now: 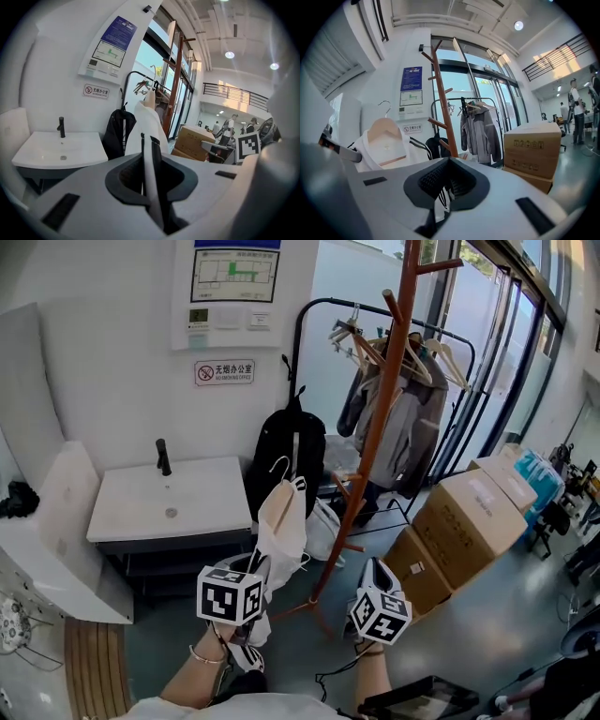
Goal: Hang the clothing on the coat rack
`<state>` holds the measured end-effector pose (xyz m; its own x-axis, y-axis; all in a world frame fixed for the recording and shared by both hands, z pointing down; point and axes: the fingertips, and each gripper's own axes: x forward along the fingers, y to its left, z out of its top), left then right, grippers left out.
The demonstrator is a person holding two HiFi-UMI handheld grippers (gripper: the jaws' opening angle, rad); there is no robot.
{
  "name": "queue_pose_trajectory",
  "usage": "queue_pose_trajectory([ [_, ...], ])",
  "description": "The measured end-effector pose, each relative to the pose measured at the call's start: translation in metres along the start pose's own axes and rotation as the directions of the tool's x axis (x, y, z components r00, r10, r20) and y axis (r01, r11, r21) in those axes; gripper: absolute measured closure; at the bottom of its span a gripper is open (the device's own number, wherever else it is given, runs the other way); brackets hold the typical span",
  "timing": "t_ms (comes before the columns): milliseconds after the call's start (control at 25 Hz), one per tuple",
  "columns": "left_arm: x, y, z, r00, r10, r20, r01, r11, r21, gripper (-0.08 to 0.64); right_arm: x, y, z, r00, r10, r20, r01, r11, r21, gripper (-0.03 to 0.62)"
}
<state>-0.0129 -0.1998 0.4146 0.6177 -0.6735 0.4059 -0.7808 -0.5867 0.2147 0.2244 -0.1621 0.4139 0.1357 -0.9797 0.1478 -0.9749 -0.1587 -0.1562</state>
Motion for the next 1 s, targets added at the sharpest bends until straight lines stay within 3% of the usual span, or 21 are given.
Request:
queue_pose_trajectory([
  [640,0.111,0.051,0.078,0.990,-0.139,-0.022,0.140,0.989,0.051,0.508,0.112,-0.009,0.043,0.990,-0.134,0.050,0.134,0.991,-0.001,0.569],
  [1000,0.163,0.058,0.098,0.984,-0.172,-0.042,0.176,0.976,0.130,0.508,0.137,-0.038,0.037,0.977,-0.212,0.024,0.213,0.977,-0.012,0.569],
])
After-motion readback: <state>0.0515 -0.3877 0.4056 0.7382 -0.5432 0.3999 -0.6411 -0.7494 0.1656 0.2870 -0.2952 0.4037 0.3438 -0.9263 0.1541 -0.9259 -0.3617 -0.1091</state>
